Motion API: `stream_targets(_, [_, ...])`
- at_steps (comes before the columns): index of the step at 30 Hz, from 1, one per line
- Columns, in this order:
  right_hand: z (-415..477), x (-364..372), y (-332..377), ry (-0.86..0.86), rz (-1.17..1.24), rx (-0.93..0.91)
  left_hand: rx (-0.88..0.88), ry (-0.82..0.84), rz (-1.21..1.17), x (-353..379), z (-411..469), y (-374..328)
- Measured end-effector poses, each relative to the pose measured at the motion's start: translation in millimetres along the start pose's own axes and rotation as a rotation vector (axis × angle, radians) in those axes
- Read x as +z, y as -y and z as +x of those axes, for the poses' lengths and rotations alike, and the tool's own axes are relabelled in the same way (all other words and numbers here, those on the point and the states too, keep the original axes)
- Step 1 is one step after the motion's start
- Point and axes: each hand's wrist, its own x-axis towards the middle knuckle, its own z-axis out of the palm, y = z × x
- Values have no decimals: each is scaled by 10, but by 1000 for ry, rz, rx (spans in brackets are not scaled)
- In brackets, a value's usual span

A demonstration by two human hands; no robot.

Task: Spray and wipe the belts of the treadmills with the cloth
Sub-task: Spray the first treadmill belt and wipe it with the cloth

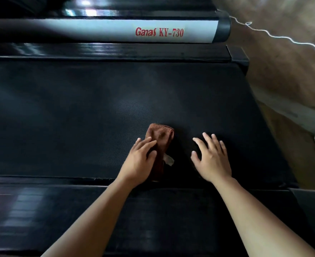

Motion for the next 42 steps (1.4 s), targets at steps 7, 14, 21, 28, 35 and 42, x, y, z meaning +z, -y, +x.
stream_targets(7, [42,-58,605,-75,83,-37,57,-197,196,-257,-420,635])
stream_targets(14, [47,51,1524,-3,119,-60,-10,-257,400,-449,-753,975])
stream_targets(21, [99,206,1672,134,59,-5,-63,-235,414,-453,-790,983])
stream_targets(28, [195,171,1478,189,57,-290,-95,-215,409,-455,-796,984])
stream_targets(35, [366,113,1576,77,68,-377,-86,-227,413,-462,-780,980])
stream_targets(42, [188,323,1979,8,-16,-9,-93,-234,421,-453,-772,990])
